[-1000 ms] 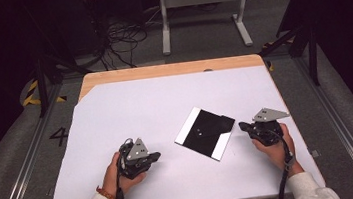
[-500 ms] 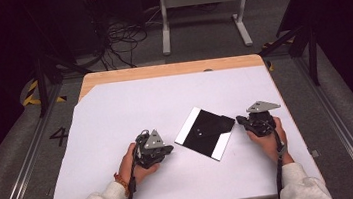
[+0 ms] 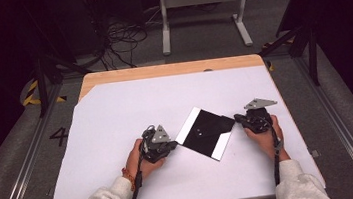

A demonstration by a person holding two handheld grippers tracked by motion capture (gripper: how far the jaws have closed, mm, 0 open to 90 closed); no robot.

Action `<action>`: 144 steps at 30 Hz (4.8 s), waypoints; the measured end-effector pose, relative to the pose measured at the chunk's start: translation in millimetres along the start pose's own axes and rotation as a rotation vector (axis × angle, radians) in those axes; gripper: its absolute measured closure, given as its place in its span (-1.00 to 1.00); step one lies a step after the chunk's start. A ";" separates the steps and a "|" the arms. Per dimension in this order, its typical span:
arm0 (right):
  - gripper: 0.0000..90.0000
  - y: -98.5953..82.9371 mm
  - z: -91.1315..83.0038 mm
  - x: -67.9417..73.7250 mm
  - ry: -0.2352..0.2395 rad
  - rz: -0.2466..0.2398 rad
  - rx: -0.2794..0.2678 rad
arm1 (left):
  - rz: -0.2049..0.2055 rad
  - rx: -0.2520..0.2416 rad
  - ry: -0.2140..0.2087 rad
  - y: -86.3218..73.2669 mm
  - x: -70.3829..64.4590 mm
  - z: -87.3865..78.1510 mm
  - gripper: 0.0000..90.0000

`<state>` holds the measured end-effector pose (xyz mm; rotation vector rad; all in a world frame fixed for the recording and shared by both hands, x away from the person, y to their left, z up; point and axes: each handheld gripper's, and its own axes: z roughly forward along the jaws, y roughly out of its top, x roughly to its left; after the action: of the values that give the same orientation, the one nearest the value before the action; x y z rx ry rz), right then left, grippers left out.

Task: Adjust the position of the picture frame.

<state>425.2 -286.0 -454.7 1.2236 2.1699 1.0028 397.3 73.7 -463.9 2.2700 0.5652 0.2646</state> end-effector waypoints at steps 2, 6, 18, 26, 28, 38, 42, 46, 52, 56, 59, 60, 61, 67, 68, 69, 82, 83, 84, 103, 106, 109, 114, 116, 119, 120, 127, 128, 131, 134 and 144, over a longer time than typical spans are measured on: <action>1.00 0.0 0.5 0.7 -0.002 -0.001 0.003 | -0.002 0.000 0.006 1.0 0.3 1.2 1.00; 1.00 -0.1 0.9 1.0 0.001 -0.007 0.011 | -0.007 -0.003 0.008 2.9 1.4 3.7 0.99; 1.00 0.2 1.1 2.8 0.007 -0.042 0.020 | 0.016 0.015 0.029 4.1 6.5 2.4 1.00; 1.00 0.2 0.8 4.9 0.022 -0.063 0.026 | 0.006 0.015 0.041 3.3 11.5 1.4 1.00; 1.00 0.3 0.6 5.9 0.027 -0.069 0.029 | 0.001 0.016 0.043 2.5 13.1 0.8 1.00; 1.00 -0.7 -1.8 10.7 0.079 -0.108 0.041 | -0.012 0.022 0.052 -0.9 21.2 -3.2 1.00; 1.00 -1.0 -2.2 11.8 0.084 -0.114 0.041 | -0.013 0.018 0.058 -1.3 22.4 -3.4 1.00; 1.00 -1.3 -2.8 13.2 0.089 -0.117 0.042 | -0.015 0.021 0.062 -2.0 23.7 -4.2 1.00; 1.00 -1.8 -4.1 15.9 0.102 -0.130 0.047 | -0.013 0.020 0.068 -3.2 25.6 -5.1 1.00; 1.00 -2.2 -5.1 17.2 0.114 -0.139 0.052 | -0.018 0.020 0.074 -3.7 27.3 -5.5 1.00; 1.00 -3.0 -6.2 19.0 0.120 -0.148 0.052 | -0.023 0.019 0.081 -3.9 28.5 -5.5 1.00; 1.00 -3.4 -6.6 19.7 0.122 -0.150 0.051 | -0.025 0.019 0.084 -3.9 28.8 -5.5 1.00; 1.00 -4.2 -7.4 20.4 0.125 -0.154 0.050 | -0.027 0.019 0.088 -4.0 29.1 -5.6 1.00; 1.00 -6.4 -10.8 25.4 0.145 -0.167 0.055 | -0.038 0.012 0.102 -4.9 33.7 -5.3 1.00; 1.00 -6.9 -11.6 26.6 0.151 -0.170 0.056 | -0.038 0.014 0.106 -4.9 34.1 -5.6 1.00; 1.00 -7.2 -12.1 27.4 0.154 -0.174 0.057 | -0.042 0.014 0.107 -5.2 34.3 -5.6 0.99; 1.00 -9.8 -16.9 42.3 0.198 -0.214 0.067 | -0.049 0.025 0.091 -6.9 35.2 -9.1 0.96; 1.00 -9.9 -17.1 42.8 0.201 -0.214 0.069 | -0.052 0.023 0.089 -7.2 35.5 -9.1 0.96; 1.00 -9.7 -17.3 43.5 0.205 -0.219 0.071 | -0.053 0.023 0.089 -7.2 35.5 -9.3 0.96; 1.00 -9.0 -11.8 45.5 0.188 -0.155 0.044 | -0.036 0.031 0.076 -7.1 30.2 -10.0 0.97; 1.00 -9.3 -12.3 46.6 0.195 -0.164 0.046 | -0.030 0.033 0.087 -5.8 29.0 -9.0 0.98; 1.00 -10.0 -13.6 45.7 0.224 -0.163 0.053 | -0.037 0.027 0.080 -6.4 31.5 -8.9 0.97; 1.00 -10.0 -16.6 49.2 0.247 -0.182 0.074 | -0.034 0.024 0.087 -5.1 33.0 -7.0 0.98; 1.00 -11.5 -18.7 51.4 0.260 -0.186 0.077 | -0.040 0.019 0.081 -5.2 35.7 -6.5 0.98; 1.00 -14.2 -22.9 58.8 0.269 -0.201 0.082 | -0.033 0.021 0.089 -4.1 37.0 -5.5 0.98; 1.00 -15.0 -24.4 62.4 0.259 -0.208 0.084 | -0.030 0.023 0.093 -3.8 37.2 -5.4 0.98; 1.00 -18.9 -29.4 72.8 0.278 -0.210 0.089 | -0.031 0.015 0.103 -1.4 42.2 -1.8 0.98; 1.00 -19.5 -30.1 74.7 0.280 -0.212 0.089 | -0.035 0.015 0.103 -0.9 43.0 -1.2 0.99; 1.00 -22.0 -31.7 79.3 0.297 -0.207 0.082 | -0.045 0.012 0.101 0.0 46.1 0.2 0.99; 1.00 -22.7 -33.4 85.9 0.290 -0.219 0.085 | -0.055 0.006 0.099 -0.3 47.8 0.8 0.99; 1.00 -23.7 -34.2 89.4 0.301 -0.224 0.085 | -0.053 0.009 0.094 -0.7 47.5 -0.7 0.97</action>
<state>344.3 -229.6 -454.4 0.8832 2.5365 1.0635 438.6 97.1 -463.2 2.2569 0.6761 0.3446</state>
